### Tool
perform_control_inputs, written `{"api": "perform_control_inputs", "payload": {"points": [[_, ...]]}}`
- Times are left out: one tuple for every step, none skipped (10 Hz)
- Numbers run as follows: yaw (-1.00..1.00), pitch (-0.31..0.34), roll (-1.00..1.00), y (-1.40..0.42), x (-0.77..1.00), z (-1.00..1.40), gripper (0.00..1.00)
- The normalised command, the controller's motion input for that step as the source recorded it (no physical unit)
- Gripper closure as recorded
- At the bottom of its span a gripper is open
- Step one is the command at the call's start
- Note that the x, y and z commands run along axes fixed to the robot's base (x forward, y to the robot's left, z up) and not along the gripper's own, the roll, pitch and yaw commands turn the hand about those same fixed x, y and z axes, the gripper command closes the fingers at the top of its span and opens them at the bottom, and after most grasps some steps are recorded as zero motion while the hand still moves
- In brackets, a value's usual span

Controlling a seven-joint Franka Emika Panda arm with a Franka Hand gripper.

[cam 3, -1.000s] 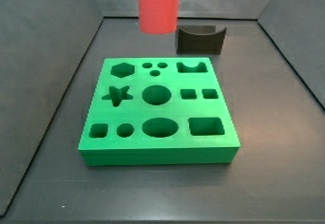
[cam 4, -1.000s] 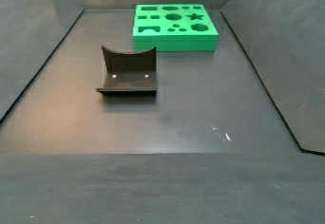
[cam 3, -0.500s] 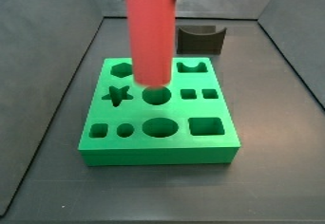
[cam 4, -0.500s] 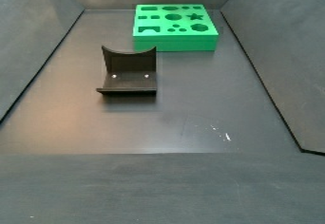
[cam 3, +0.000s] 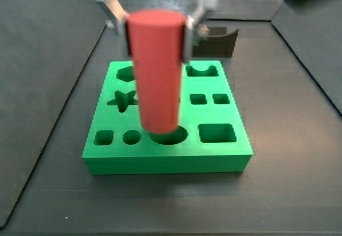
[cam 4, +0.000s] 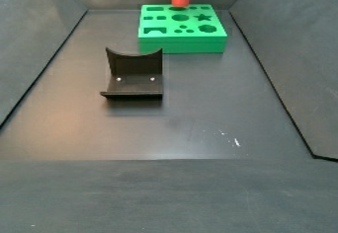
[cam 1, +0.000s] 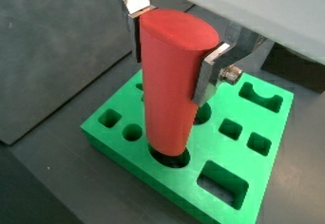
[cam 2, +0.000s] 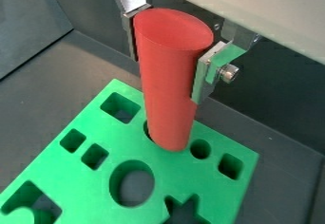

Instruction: Insert the oval object.

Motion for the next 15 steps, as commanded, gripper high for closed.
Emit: {"api": "perform_control_inputs", "payload": {"points": [[0.16,-0.036,0.03,0.0,0.0,-0.29,1.0],[0.26,-0.021,0.04,0.0,0.0,-0.36,1.0],[0.29,-0.011,0.0,0.0,0.0,-0.39,1.0],[0.12,-0.01,-0.02,-0.03,0.23,-0.37,1.0],[0.05,-0.019,0.0,-0.09,0.29,-0.32,1.0],[0.01,-0.043,-0.05,-0.17,0.23,-0.25,1.0],[0.02,-0.083,-0.03,-0.18,0.16,-0.24,1.0],[0.1,-0.076,0.0,-0.15,0.01,-0.26,1.0],[0.16,-0.049,0.03,-0.07,0.0,-0.31,1.0],[0.11,-0.069,0.1,0.0,0.0,-0.46,1.0],[0.03,-0.093,0.1,0.0,0.0,-0.53,1.0],[0.0,-0.119,0.05,0.0,0.0,-0.51,1.0],[0.0,-0.106,0.01,0.0,0.0,-0.41,1.0],[0.0,-0.084,0.0,-0.02,0.0,-0.36,1.0],[0.0,-0.101,0.02,-0.04,-0.01,-0.36,1.0]]}}
